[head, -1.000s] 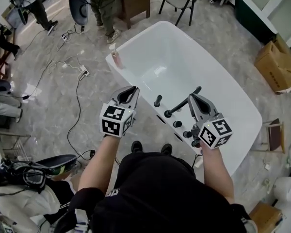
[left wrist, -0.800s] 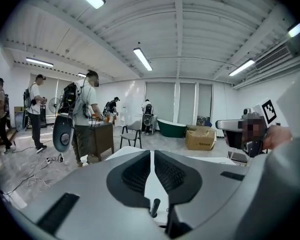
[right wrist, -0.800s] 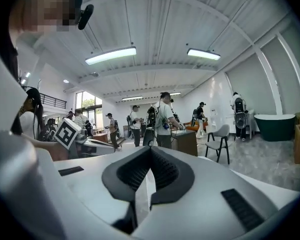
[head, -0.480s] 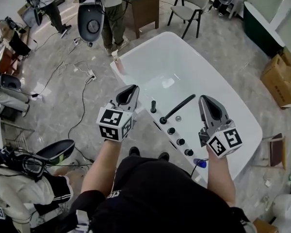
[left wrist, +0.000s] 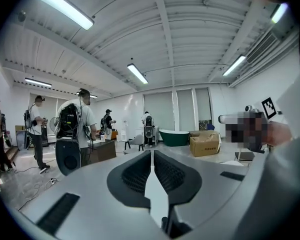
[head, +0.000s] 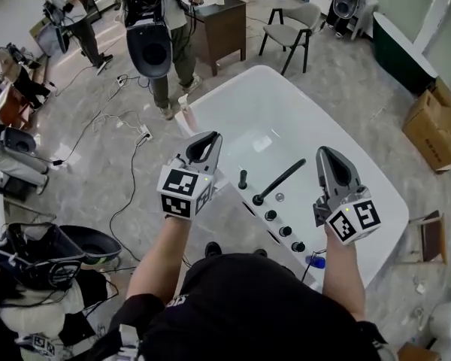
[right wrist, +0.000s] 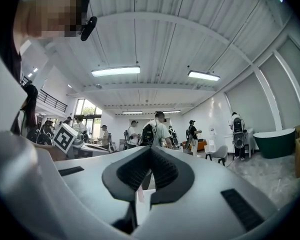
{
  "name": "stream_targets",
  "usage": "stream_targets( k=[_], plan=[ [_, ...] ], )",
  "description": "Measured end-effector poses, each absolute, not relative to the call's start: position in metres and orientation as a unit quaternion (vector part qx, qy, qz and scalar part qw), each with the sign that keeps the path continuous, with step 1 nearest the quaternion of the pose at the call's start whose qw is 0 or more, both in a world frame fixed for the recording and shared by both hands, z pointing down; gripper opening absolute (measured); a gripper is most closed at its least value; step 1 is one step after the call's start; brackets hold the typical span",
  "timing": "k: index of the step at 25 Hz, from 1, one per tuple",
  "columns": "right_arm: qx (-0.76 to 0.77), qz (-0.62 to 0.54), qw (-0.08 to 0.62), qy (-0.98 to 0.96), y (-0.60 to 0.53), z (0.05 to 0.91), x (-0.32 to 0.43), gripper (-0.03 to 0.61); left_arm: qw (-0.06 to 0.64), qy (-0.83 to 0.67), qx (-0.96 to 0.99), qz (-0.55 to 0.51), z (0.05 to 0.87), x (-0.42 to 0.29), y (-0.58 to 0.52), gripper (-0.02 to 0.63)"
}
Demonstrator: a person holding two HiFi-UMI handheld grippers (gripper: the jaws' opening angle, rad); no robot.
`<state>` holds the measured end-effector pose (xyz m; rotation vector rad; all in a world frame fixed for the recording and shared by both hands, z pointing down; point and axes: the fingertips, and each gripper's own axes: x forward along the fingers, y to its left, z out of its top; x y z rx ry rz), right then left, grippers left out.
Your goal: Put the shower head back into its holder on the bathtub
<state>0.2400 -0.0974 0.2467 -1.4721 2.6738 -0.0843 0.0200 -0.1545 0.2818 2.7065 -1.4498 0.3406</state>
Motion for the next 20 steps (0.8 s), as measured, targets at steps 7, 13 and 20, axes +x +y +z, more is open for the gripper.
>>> stream_targets(
  k=[7,13,20],
  plan=[
    [-0.479,-0.031,0.039,0.876,-0.1,0.254,0.219,0.011,0.034,-0.462,0.879,0.11,0.29,0.009,-0.157,0.034],
    [-0.474,-0.039,0.034,0.879,-0.105,0.252,0.208,0.011,0.045,-0.462,0.879,0.109,0.29,0.001,-0.16,0.034],
    [-0.473,-0.05,0.032,0.879,-0.104,0.259,0.205,0.011,0.048,-0.464,0.877,0.112,0.298,0.0,-0.159,0.034]
  ],
)
